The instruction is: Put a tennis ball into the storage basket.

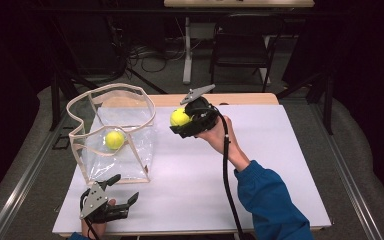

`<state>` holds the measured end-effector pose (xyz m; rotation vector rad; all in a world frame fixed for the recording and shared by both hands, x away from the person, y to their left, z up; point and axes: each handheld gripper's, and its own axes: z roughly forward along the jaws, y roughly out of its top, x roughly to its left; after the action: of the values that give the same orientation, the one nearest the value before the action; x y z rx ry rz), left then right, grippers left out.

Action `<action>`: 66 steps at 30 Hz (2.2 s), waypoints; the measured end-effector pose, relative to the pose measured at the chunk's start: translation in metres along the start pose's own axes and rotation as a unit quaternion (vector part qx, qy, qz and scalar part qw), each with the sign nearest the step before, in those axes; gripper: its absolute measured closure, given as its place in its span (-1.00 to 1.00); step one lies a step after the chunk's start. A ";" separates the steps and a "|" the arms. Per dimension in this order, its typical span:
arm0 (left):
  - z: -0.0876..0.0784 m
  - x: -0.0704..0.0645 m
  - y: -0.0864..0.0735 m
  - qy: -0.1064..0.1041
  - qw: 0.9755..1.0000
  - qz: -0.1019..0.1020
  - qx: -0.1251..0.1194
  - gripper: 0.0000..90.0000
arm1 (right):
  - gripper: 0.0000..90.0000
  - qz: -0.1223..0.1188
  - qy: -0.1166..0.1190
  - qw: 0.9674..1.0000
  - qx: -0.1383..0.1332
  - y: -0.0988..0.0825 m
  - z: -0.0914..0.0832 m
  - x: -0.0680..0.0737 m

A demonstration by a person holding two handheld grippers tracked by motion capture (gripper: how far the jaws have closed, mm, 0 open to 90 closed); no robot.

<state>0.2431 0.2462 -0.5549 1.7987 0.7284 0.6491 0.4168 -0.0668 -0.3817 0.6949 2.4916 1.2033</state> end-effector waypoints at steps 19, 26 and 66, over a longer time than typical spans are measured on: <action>0.000 0.000 0.000 -0.001 1.000 0.002 -0.001 -0.65 | -0.42 -0.009 0.001 1.000 -0.014 0.012 -0.004 0.005; 0.000 0.000 0.000 -0.001 1.000 0.002 -0.001 -0.65 | -0.42 -0.011 0.000 1.000 -0.022 0.018 -0.006 0.005; -0.001 0.001 0.000 0.001 1.000 0.002 -0.001 -0.65 | -0.42 -0.025 0.009 0.998 -0.059 0.042 -0.005 0.014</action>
<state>0.2431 0.2478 -0.5543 1.7985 0.7257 0.6531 0.4153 -0.0404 -0.3462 0.5903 2.4140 1.3329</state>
